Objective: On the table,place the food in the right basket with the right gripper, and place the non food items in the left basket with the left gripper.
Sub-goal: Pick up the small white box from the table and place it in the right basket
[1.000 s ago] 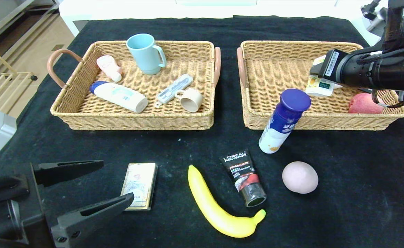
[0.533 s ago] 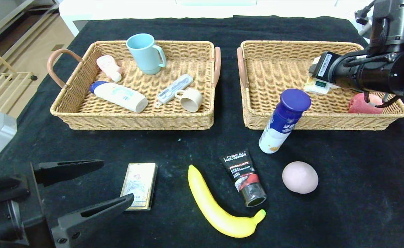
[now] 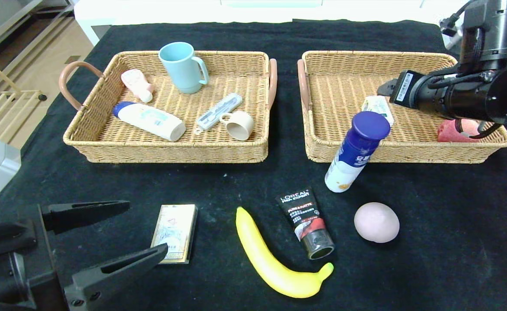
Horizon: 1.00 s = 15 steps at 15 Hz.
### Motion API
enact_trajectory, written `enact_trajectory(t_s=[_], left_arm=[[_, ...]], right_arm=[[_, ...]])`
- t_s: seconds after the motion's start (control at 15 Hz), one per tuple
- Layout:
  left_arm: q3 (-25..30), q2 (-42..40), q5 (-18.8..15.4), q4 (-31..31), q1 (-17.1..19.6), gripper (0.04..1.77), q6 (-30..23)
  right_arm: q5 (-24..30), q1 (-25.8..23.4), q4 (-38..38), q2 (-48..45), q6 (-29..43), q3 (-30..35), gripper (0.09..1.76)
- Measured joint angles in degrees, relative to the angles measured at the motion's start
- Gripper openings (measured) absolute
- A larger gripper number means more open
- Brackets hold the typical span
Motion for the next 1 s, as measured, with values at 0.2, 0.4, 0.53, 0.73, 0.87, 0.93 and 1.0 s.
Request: enact_trajectory(t_s=[0.2, 0.4, 0.53, 0.73, 0.87, 0.93, 1.0], left_arm=[[0.1, 0.06, 0.02, -0.04, 0.0, 1.72, 0.06], [0.13, 0.11, 0.05, -0.06, 0.0, 1.72, 0.06], [0.16, 0.15, 0.05, -0.06, 0.0, 1.72, 0.13], [0.16, 0.22, 0.05, 0.02, 0.0, 1.72, 0.46], [0.16, 0.26, 0.06, 0.0, -0.02, 1.72, 0.46], [0.16, 0.26, 0.06, 0.02, -0.02, 1.72, 0.46], [0.16, 0.24, 0.05, 0.02, -0.02, 1.72, 0.44]], right_arm=[[0.0, 0.0, 0.13, -0.91, -1.3, 1.29, 1.5], [0.12, 0.13, 3.13, -3.25, -2.6, 3.06, 1.56], [0.23, 0.5, 6.34, -5.8, -2.71, 4.35, 1.6], [2.22, 1.85, 8.16, -10.84, -4.25, 8.64, 1.63], [3.4, 2.91, 8.57, -14.46, -6.16, 13.01, 1.65], [4.63, 3.36, 9.18, -16.04, -7.11, 14.97, 1.66], [6.12, 3.72, 10.0, -17.73, -7.94, 16.66, 1.66]])
